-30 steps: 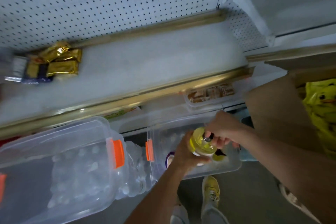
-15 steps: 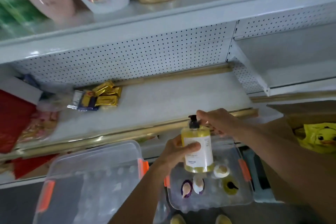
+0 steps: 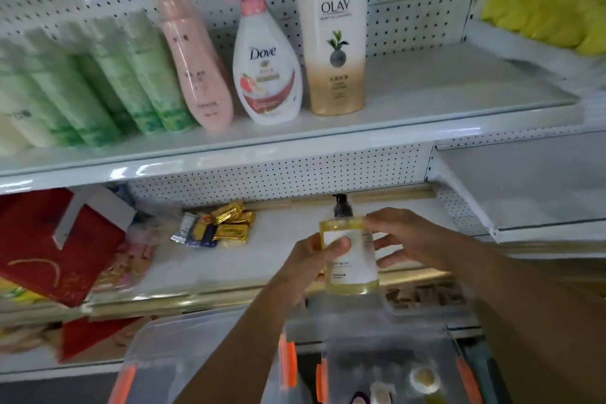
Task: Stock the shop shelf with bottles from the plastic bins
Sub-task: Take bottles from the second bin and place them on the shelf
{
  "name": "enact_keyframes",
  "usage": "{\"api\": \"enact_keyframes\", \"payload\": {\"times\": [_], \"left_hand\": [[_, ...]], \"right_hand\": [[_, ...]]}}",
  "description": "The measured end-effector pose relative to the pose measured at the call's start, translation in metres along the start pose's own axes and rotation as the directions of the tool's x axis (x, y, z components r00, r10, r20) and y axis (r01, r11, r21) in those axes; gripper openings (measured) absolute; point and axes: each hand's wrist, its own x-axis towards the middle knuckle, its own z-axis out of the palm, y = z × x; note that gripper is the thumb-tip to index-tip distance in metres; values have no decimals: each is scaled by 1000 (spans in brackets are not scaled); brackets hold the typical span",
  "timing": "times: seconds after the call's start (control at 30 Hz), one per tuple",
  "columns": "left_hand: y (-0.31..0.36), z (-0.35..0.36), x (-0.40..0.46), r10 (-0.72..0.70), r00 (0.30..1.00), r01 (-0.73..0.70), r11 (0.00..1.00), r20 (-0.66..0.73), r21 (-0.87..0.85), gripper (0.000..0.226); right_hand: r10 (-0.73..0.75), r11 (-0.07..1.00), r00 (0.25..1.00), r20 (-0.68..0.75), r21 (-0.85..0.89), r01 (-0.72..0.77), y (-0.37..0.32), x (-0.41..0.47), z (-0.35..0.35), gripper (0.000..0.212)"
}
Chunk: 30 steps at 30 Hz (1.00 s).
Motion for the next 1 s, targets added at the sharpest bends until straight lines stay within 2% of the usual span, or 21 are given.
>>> {"api": "enact_keyframes", "payload": {"times": [0.1,0.13,0.23,0.3,0.4,0.47,0.63,0.77,0.93,1.0], "left_hand": [[24,-8,-2,55,998,-55,998,-16,-3,58],[31,-10,-1,78,997,-78,997,-14,-16,56],[58,-10,1,147,988,-150,988,-46,-48,53],[77,-5,3,182,979,-186,981,-90,-47,60],[106,4,5,253,960,-255,967,-123,-3,63],[126,8,4,309,943,-303,951,-126,63,63],[172,20,1,399,911,-375,907,-103,191,61],[201,32,8,490,865,-454,857,-112,244,47],[231,44,25,563,814,-498,803,-144,327,59],[241,50,32,597,786,-520,779,-161,349,54]], "right_hand": [[-53,999,998,36,1,53,-16,-9,-3,36],[-57,998,996,69,-18,58,-19,-13,-6,38],[-10,979,993,118,-200,33,-24,-25,-5,64],[-61,963,997,58,-260,73,-29,-29,3,76],[-264,952,963,-50,-176,252,-40,-34,6,58],[-324,938,942,-83,-157,309,-51,-40,-4,56],[-371,919,924,-90,-182,351,-69,-46,-41,80],[-428,894,897,-108,-191,404,-85,-48,-68,74],[-454,883,872,-184,-227,412,-97,-38,-95,80],[-475,873,855,-209,-232,428,-104,-33,-102,80]]}}
